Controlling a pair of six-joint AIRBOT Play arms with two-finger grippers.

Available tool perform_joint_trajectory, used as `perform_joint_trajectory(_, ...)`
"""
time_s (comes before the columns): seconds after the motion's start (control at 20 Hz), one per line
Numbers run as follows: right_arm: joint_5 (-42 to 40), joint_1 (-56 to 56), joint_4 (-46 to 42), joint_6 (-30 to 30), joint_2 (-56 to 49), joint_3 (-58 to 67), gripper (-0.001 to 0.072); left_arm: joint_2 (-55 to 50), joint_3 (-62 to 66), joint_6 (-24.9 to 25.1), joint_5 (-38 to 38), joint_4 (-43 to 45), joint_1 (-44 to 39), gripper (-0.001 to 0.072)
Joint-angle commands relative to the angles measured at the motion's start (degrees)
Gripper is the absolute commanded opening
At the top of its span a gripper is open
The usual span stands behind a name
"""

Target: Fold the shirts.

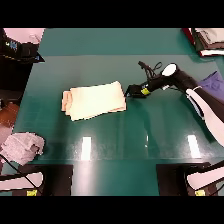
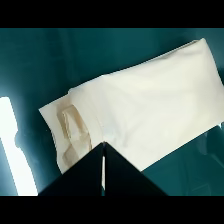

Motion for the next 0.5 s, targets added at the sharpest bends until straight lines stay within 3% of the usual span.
perform_joint_trajectory(0.0, -3.1, -0.9, 8.2, 0.0, -3.3, -2.5, 0.0688, 0.0, 0.0, 0.0, 0.0, -0.2, 0.0, 0.0027)
perform_joint_trajectory(0.2, -3.2, 2.9, 14.9, -2.5, -9.9, 3.5, 0.0687, 0.0, 0.0, 0.0, 0.0, -0.3, 0.0, 0.0026)
perform_joint_trajectory(0.3, -3.2, 5.5, 14.9, -2.4, -12.9, 8.0, 0.0646, 0.0, 0.0, 0.0, 0.0, -0.3, 0.0, 0.0026)
perform_joint_trajectory(0.45, -3.0, 9.2, 14.9, -2.4, -16.3, 12.7, 0.0349, 0.0, 0.0, 0.0, -0.8, -0.3, 0.0, 0.0027)
